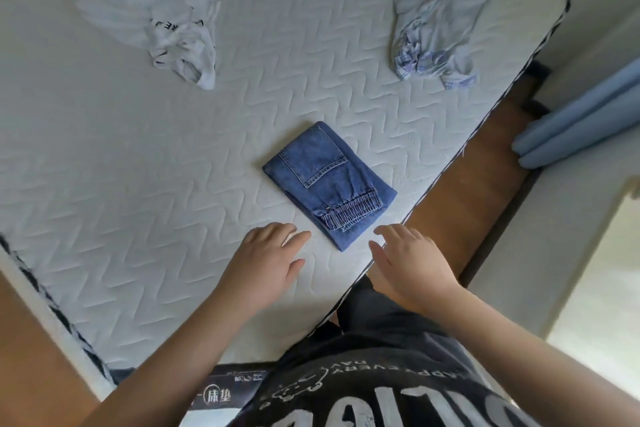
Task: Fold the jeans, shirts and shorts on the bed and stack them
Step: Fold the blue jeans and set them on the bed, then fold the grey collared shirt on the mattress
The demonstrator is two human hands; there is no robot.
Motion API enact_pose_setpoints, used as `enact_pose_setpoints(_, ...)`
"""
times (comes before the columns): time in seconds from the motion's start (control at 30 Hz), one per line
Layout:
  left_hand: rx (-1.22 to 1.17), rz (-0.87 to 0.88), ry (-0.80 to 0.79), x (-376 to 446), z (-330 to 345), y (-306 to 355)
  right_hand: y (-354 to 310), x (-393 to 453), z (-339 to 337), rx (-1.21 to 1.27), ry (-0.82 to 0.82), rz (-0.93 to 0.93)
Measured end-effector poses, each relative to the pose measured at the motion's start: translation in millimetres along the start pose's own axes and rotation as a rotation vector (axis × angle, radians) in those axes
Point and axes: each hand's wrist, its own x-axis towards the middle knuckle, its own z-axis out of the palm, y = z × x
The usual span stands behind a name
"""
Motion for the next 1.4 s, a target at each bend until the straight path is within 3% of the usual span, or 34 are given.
enact_pose_setpoints(0.2,-0.022,0.018,0.05,-7,-21,36,-4,-55,-39,-0.059,0.115,0.03)
enact_pose_setpoints(0.43,0.085,0.173,0.265,26,-47,82,15,-93,-67,-0.098,0.243,0.102)
enact_pose_setpoints(0.63,0.114,0.283,0.339,56,-58,140,54,-113,-67,-0.069,0.432,0.156)
enact_pose_setpoints(1.1,0.161,0.398,0.15,142,-42,305,219,-165,-63,0.002,0.598,0.29)
enact_pose_setpoints(1.4,0.218,0.342,0.14,197,-46,321,269,-122,-82,0.029,0.615,0.275)
